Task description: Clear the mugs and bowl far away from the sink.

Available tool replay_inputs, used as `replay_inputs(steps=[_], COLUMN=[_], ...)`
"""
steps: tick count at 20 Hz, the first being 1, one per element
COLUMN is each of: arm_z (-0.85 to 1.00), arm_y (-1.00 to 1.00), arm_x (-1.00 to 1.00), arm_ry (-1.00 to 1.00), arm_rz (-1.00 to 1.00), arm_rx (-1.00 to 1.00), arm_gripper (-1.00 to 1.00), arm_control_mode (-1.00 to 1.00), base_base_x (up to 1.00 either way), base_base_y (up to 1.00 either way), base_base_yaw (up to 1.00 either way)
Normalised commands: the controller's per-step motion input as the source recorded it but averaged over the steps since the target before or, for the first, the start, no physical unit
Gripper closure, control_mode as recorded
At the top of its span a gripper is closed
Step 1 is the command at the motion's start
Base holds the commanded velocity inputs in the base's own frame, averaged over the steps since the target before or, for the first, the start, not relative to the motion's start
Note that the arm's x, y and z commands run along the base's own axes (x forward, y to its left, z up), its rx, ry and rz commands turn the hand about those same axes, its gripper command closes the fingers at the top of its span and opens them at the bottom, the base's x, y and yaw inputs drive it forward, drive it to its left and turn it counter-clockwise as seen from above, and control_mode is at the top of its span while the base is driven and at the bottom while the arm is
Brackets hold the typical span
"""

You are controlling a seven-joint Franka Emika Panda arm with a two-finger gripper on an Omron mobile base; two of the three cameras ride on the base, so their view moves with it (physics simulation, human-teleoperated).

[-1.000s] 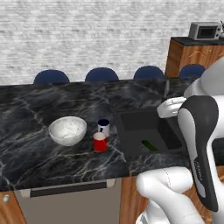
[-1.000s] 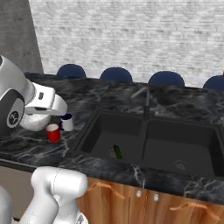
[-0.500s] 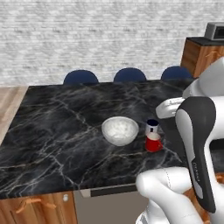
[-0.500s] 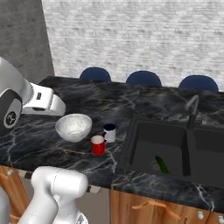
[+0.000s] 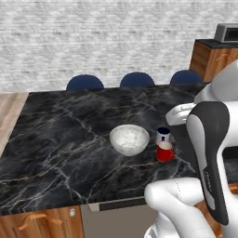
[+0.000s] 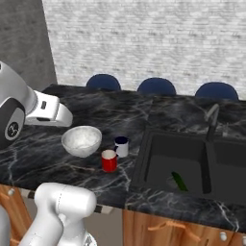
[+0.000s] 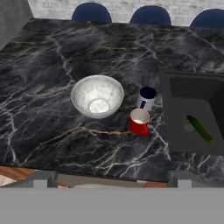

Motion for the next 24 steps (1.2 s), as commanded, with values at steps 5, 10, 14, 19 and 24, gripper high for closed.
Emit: replay_inputs(steps=[5,10,14,19,24], arm_z=[0.00,0.00,0.00,0.00,-0.13], arm_y=[0.00,0.00,0.00,0.00,-0.06], arm_x=[0.00,0.00,0.00,0.00,0.11], arm_ry=[0.00,0.00,0.00,0.00,0.09], arm_rz=[0.00,0.00,0.00,0.00,0.01], arm_rx=[0.00,0.00,0.00,0.00,0.00], arm_gripper=[-1.00,-1.00,-1.00,-1.00,-1.00], arm_control_mode=[1.00,1.00,1.00,1.00,-1.00], base_base_x=[0.06,0.01,0.00,0.02,0.00], base_base_y=[-0.03,0.00,0.00,0.00,0.00], base_base_yaw=[-0.14,-0.25,-0.27,-0.19,0.00])
